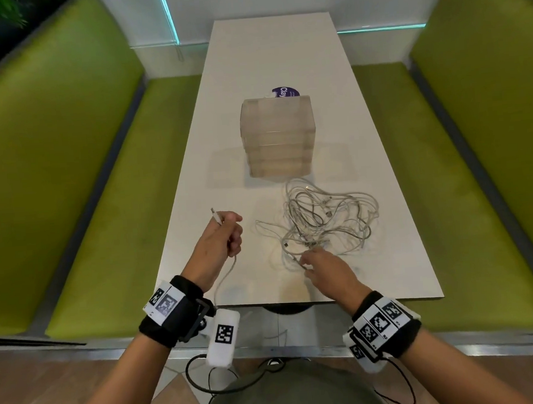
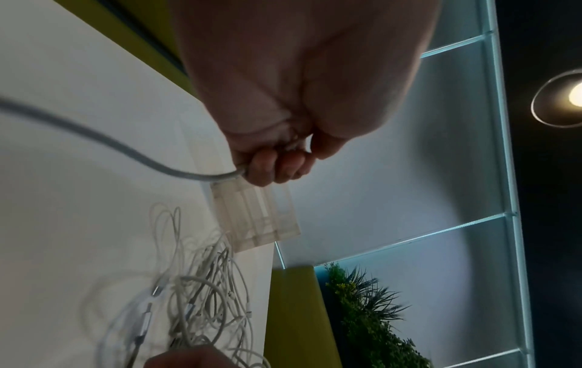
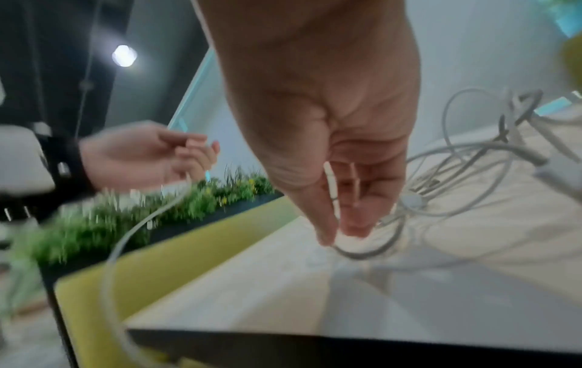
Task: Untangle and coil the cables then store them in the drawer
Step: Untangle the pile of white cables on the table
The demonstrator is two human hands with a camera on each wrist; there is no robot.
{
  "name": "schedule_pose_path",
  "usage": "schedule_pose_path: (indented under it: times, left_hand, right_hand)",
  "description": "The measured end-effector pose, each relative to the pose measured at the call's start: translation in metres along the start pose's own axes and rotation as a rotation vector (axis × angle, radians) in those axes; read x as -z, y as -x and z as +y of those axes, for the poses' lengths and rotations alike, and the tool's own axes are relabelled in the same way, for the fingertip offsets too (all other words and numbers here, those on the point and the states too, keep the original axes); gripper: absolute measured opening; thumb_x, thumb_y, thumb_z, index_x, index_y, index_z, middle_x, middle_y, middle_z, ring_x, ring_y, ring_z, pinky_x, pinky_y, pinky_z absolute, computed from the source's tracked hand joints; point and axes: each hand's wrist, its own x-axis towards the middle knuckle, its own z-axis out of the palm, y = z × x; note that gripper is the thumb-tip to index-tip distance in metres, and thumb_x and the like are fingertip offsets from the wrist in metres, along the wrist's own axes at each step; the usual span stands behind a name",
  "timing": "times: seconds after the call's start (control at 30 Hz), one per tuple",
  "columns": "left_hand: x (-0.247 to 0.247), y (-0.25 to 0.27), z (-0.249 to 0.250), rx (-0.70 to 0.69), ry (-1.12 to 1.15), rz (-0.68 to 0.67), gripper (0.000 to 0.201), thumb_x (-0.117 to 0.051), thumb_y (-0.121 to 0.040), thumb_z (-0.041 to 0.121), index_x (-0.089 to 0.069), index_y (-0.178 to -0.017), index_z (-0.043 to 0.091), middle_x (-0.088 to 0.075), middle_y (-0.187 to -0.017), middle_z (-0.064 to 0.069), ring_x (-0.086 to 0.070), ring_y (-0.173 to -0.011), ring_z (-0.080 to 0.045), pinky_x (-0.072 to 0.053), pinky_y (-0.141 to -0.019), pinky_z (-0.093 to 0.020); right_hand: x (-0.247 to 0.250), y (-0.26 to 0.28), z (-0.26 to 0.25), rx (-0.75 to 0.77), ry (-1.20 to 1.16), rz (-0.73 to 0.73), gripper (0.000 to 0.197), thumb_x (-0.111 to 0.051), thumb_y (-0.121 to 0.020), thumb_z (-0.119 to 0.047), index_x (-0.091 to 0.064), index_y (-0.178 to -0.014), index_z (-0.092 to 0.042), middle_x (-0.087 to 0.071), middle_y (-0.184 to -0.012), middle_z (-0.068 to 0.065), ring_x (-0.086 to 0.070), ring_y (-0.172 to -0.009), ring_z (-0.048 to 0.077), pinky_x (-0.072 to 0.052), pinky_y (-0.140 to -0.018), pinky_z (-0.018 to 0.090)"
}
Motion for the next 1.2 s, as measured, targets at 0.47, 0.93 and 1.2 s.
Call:
schedule_pose_path:
  times: [0.47, 0.93, 1.2]
  left_hand:
    - [-0.016, -0.001, -0.035, 0.139, -0.039, -0.082, 0.031, -0.034, -0.103, 0.029, -0.053, -0.097, 0.005, -0.064, -0.088, -0.012, -0.056, -0.066, -0.016, -0.045, -0.057, -0.024]
    - [-0.047, -0.007, -0.021, 0.071, 0.156, -0.27, 0.043, -0.033, -0.099, 0.034, -0.054, -0.124, 0.006, -0.061, -0.126, -0.012, -0.062, -0.113, -0.026, -0.047, -0.1, -0.036]
    - [-0.043, -0.01, -0.007, -0.074, 0.201, -0.221, 0.042, -0.027, -0.102, 0.028, -0.06, -0.092, 0.004, -0.064, -0.125, -0.007, -0.052, -0.127, -0.012, -0.033, -0.112, -0.031]
  right_hand:
    - [0.04, 0.005, -0.017, 0.123, -0.464, 0.061, 0.006, -0.064, -0.086, -0.019, -0.059, -0.086, -0.023, -0.061, -0.078, -0.011, -0.053, -0.072, 0.003, -0.04, -0.066, 0.015]
    - [0.032, -0.001, -0.039, 0.288, -0.835, 0.207, 0.009, -0.065, -0.085, -0.011, -0.071, -0.089, -0.016, -0.071, -0.086, -0.006, -0.061, -0.08, 0.011, -0.047, -0.08, 0.027]
    - [0.035, -0.024, -0.021, 0.146, -0.637, 0.001, 0.042, -0.08, -0.071, -0.035, -0.048, -0.096, -0.026, -0.061, -0.077, -0.007, -0.059, -0.073, 0.011, -0.043, -0.066, 0.025]
